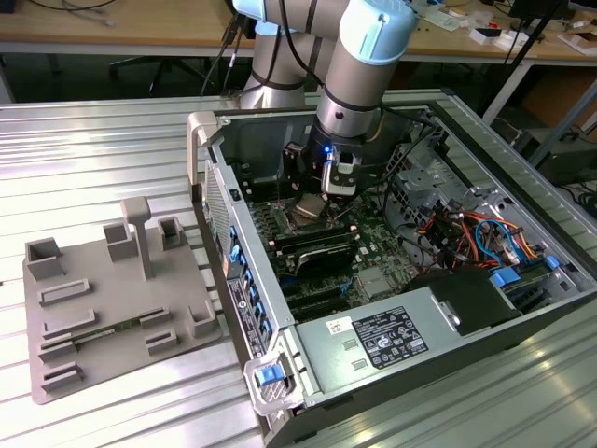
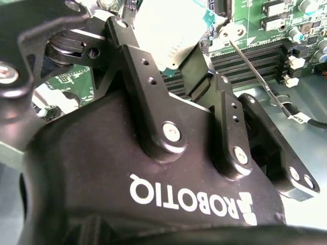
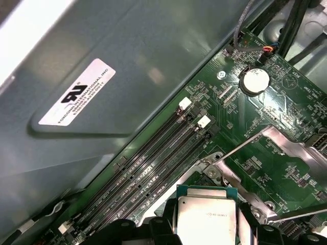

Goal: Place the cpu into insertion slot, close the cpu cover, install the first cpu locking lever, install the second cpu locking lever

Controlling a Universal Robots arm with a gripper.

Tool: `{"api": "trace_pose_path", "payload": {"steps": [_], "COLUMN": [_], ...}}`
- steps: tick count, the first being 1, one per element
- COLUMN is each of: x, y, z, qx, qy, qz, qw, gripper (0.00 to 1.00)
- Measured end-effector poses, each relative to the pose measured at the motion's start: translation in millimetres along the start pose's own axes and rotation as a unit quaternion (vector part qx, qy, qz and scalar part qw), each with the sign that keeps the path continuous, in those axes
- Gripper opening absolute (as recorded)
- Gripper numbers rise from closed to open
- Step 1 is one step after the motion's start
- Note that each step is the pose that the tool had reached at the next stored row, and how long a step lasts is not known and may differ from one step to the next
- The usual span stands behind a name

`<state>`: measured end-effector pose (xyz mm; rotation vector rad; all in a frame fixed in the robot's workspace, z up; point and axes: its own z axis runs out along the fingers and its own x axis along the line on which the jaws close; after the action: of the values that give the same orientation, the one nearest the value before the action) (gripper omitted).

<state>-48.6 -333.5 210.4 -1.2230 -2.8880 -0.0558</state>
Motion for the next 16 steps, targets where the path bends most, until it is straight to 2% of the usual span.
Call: {"api": "trace_pose_path", "payload": {"steps": [16], "x": [0.0], "y": [0.0], "z": [0.1], "qx": [-0.0004], "qy": [-0.0006], "qz": [0.021], "qw": [0.99978], "gripper": [0.55]}}
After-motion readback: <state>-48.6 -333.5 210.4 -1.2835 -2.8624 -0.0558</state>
